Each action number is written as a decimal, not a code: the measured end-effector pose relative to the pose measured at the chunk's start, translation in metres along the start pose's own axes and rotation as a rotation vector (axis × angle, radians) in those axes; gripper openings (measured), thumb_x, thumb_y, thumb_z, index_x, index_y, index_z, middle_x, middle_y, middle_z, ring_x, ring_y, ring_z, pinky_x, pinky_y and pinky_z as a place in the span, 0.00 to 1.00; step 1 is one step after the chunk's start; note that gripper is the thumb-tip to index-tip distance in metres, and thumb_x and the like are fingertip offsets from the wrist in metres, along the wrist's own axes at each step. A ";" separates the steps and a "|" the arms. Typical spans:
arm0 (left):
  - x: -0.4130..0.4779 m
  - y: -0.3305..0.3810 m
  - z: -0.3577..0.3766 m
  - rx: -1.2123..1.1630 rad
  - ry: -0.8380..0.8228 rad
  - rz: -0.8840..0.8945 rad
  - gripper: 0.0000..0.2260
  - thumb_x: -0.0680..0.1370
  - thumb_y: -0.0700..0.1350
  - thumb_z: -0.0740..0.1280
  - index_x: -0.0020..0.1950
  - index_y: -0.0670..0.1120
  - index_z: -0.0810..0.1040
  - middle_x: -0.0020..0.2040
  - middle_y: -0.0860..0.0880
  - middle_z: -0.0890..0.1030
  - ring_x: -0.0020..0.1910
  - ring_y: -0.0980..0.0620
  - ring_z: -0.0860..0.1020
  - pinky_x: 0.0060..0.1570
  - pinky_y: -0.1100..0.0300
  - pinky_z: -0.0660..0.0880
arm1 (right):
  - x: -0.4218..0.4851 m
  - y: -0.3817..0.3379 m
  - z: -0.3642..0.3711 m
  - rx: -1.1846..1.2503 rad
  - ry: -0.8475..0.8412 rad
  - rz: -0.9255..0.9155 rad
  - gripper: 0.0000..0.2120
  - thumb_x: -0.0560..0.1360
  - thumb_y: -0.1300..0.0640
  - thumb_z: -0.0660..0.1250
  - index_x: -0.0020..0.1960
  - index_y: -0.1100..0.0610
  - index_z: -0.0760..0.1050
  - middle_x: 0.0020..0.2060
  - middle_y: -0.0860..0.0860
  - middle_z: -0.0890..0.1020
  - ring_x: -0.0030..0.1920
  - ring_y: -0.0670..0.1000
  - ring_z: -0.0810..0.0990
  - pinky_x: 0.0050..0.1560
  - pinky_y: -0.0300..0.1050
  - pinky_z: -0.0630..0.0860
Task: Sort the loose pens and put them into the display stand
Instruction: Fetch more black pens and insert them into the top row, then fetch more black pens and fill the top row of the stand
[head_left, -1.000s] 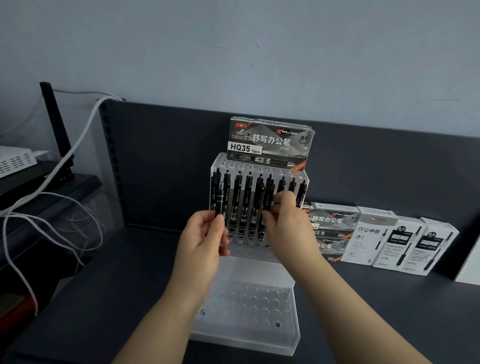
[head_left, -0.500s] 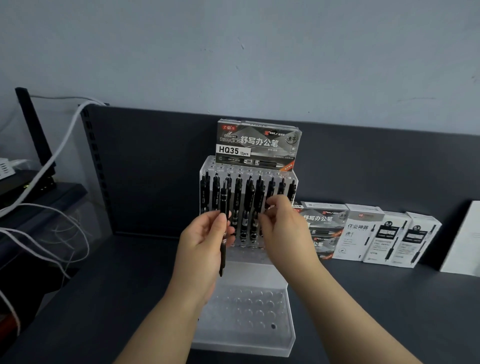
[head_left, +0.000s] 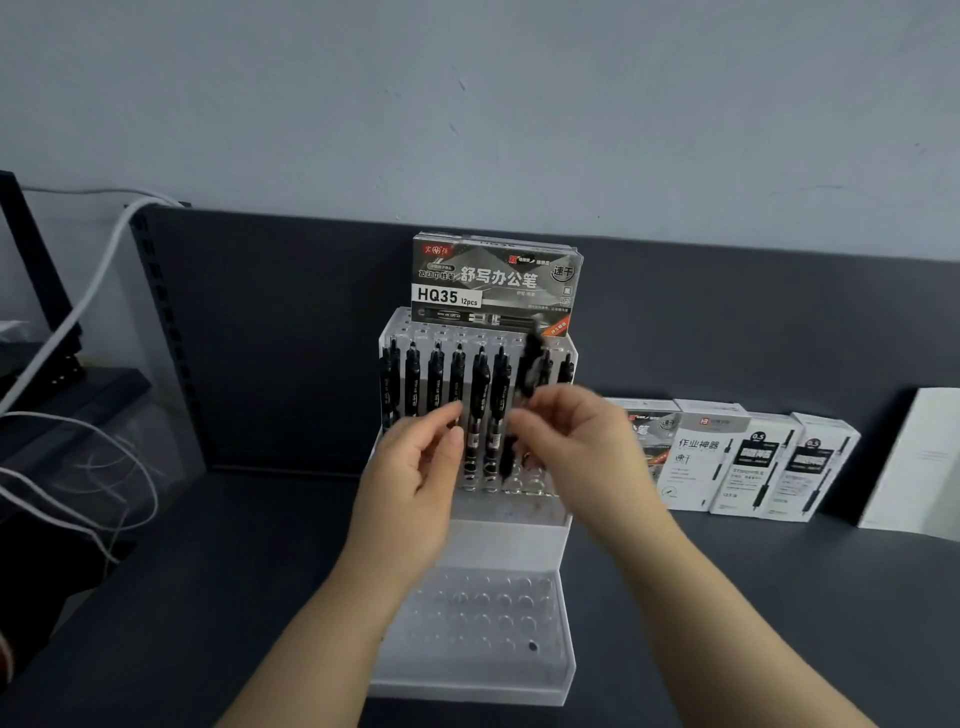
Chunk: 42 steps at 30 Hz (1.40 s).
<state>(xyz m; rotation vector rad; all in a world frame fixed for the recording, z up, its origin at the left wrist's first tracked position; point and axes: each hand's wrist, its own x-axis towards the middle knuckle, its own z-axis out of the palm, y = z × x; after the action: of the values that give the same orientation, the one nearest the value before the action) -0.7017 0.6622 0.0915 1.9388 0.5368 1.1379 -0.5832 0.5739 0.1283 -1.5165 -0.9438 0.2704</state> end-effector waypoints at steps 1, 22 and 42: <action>0.001 -0.005 -0.003 0.152 0.001 0.068 0.13 0.79 0.48 0.61 0.63 0.53 0.76 0.51 0.57 0.77 0.50 0.60 0.76 0.52 0.68 0.72 | 0.005 0.000 -0.004 -0.009 0.079 -0.009 0.07 0.73 0.61 0.70 0.40 0.51 0.75 0.30 0.47 0.81 0.29 0.43 0.78 0.33 0.37 0.76; 0.010 -0.030 -0.018 0.529 -0.229 0.215 0.11 0.78 0.47 0.65 0.57 0.50 0.82 0.50 0.55 0.79 0.52 0.53 0.72 0.55 0.58 0.71 | 0.014 0.028 0.019 -0.696 0.142 0.060 0.08 0.75 0.57 0.66 0.51 0.59 0.79 0.43 0.53 0.83 0.40 0.50 0.75 0.38 0.39 0.65; -0.019 0.035 0.068 0.388 -0.215 0.424 0.15 0.75 0.48 0.62 0.56 0.42 0.81 0.53 0.47 0.80 0.52 0.48 0.77 0.56 0.58 0.71 | -0.071 0.048 -0.098 -0.792 0.206 0.027 0.24 0.77 0.48 0.63 0.71 0.53 0.65 0.68 0.48 0.69 0.67 0.49 0.66 0.64 0.42 0.66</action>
<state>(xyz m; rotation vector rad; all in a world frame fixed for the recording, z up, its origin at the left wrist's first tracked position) -0.6543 0.5997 0.0916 2.5643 0.2440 1.1155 -0.5447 0.4594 0.0800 -2.2243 -0.9079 -0.2798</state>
